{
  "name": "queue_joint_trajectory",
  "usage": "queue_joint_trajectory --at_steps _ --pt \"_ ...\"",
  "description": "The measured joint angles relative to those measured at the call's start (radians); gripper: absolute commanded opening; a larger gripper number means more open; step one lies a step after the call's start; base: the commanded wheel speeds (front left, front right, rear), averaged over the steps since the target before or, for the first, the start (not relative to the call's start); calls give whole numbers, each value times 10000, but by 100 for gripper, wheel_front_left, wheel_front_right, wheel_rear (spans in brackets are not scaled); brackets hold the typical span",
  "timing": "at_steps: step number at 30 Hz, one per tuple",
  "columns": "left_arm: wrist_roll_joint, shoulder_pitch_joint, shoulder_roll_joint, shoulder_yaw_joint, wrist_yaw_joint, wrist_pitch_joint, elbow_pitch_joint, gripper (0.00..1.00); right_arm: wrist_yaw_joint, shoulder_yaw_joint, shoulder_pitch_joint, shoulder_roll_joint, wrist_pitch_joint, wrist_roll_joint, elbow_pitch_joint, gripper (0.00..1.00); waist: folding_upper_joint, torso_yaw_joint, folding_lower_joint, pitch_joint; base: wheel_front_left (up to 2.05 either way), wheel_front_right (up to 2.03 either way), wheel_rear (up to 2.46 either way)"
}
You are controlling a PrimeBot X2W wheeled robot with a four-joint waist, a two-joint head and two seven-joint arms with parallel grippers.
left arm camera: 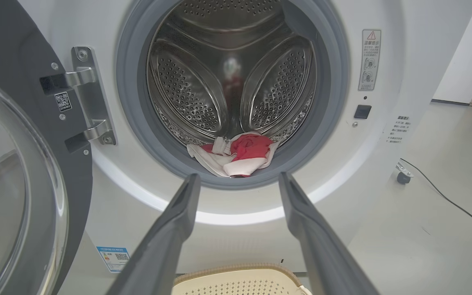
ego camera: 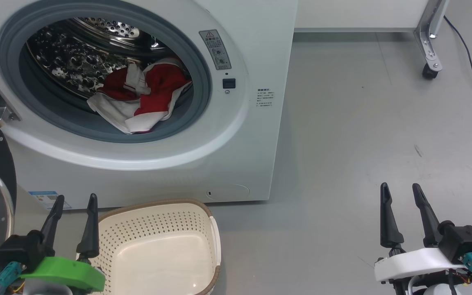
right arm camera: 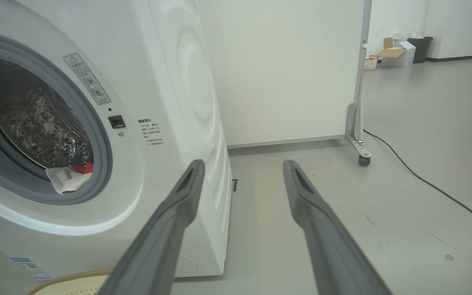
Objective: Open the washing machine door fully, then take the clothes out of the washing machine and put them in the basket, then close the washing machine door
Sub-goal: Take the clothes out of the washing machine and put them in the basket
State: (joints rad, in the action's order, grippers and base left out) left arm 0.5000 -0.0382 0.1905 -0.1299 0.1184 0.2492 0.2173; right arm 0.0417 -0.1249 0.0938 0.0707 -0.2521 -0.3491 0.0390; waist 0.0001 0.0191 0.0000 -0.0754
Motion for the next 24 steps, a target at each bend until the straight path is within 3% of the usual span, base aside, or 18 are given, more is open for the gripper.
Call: queue_joint_trajectory --at_steps 24 --pt "-209 28 -107 115 2 0 -123 100 94 -92 -1 -10 0 15 38 100 0 146 0 -24 0 0 0"
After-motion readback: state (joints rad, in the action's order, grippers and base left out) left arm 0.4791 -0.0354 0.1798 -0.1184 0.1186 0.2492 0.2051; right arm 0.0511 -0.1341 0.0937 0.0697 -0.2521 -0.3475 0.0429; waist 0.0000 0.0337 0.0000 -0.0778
